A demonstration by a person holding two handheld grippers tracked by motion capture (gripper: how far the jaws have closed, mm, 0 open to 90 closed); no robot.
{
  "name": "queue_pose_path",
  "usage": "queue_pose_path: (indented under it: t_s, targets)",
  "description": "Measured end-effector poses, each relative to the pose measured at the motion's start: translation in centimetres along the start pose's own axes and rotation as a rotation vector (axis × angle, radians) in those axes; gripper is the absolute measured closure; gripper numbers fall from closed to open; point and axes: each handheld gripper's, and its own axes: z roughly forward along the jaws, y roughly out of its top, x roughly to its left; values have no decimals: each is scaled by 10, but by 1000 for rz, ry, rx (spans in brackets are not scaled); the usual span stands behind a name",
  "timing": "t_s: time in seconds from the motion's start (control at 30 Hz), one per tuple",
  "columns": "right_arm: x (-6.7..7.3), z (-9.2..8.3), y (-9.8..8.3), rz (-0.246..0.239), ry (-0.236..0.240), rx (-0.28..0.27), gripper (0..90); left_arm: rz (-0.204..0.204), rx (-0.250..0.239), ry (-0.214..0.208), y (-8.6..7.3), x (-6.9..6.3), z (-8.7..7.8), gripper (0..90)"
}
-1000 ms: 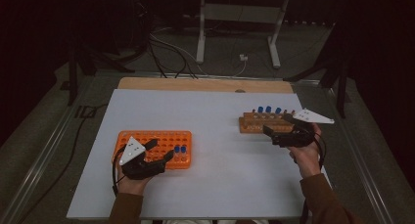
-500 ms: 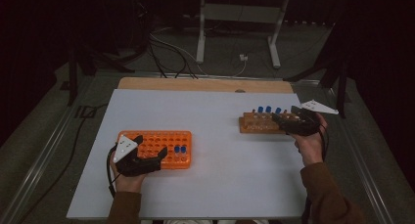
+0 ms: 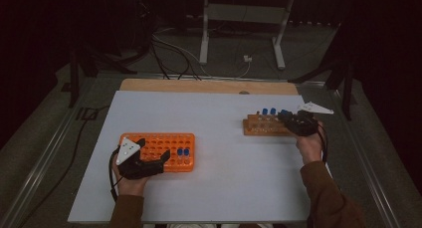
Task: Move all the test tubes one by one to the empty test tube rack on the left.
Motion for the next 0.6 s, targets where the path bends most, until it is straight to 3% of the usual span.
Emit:
queue_pose_path:
  t_s: [0.13, 0.27, 0.6]
  targets:
    - [2, 5, 1, 2, -2, 6, 759, -2, -4, 4, 0, 0, 0, 9]
    - [8, 8, 1, -31, -17, 24, 764, -2, -1, 3, 0, 0, 0, 8]
    - [8, 9, 0, -26, -32, 21, 772, -1, -3, 15, 0, 1, -1, 8]
